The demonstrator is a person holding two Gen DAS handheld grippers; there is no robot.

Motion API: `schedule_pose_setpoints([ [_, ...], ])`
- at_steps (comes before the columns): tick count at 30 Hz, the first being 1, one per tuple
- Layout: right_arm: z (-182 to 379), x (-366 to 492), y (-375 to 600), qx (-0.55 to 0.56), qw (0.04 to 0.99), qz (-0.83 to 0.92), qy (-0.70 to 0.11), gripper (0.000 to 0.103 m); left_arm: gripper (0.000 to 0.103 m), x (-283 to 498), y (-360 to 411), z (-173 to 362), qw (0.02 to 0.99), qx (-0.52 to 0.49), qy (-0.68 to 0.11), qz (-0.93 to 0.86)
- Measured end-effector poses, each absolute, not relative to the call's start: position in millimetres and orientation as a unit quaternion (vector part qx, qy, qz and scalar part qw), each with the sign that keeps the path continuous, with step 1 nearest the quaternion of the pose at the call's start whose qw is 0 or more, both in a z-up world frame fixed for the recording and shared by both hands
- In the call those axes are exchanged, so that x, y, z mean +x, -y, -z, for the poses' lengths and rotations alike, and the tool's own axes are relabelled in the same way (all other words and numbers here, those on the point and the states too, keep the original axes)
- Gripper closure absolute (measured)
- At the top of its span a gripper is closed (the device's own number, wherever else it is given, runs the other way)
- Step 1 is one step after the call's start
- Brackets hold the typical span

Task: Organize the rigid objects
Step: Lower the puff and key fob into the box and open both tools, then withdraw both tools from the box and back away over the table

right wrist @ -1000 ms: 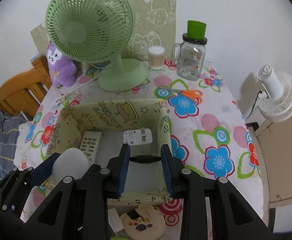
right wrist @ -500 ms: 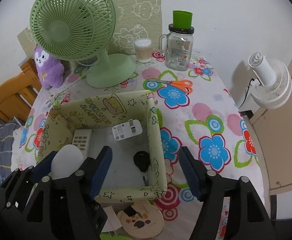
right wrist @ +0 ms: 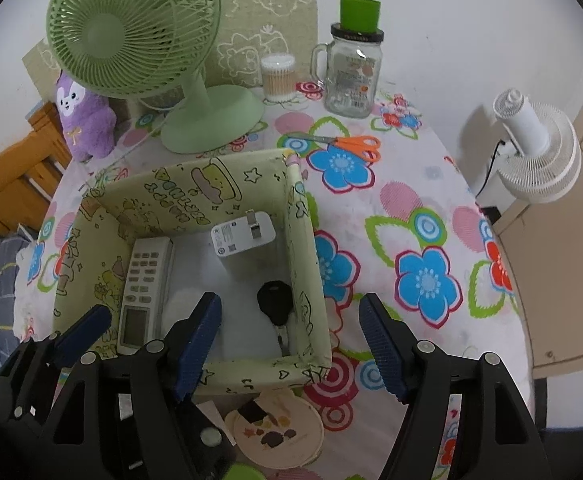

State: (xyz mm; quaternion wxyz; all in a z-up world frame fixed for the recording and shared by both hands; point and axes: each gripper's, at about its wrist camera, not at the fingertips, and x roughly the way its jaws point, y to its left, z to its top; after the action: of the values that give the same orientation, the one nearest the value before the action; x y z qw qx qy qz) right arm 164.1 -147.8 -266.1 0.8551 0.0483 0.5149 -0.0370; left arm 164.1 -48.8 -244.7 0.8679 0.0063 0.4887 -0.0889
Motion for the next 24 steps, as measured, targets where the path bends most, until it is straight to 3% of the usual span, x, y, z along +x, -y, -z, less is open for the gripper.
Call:
schedule_pose_setpoints([
  [24, 227, 124, 154, 0.046, 0.883, 0.016, -0.468, 0.024, 0.023, 127, 52, 206, 0.887, 0.005, -0.459, 0.054],
])
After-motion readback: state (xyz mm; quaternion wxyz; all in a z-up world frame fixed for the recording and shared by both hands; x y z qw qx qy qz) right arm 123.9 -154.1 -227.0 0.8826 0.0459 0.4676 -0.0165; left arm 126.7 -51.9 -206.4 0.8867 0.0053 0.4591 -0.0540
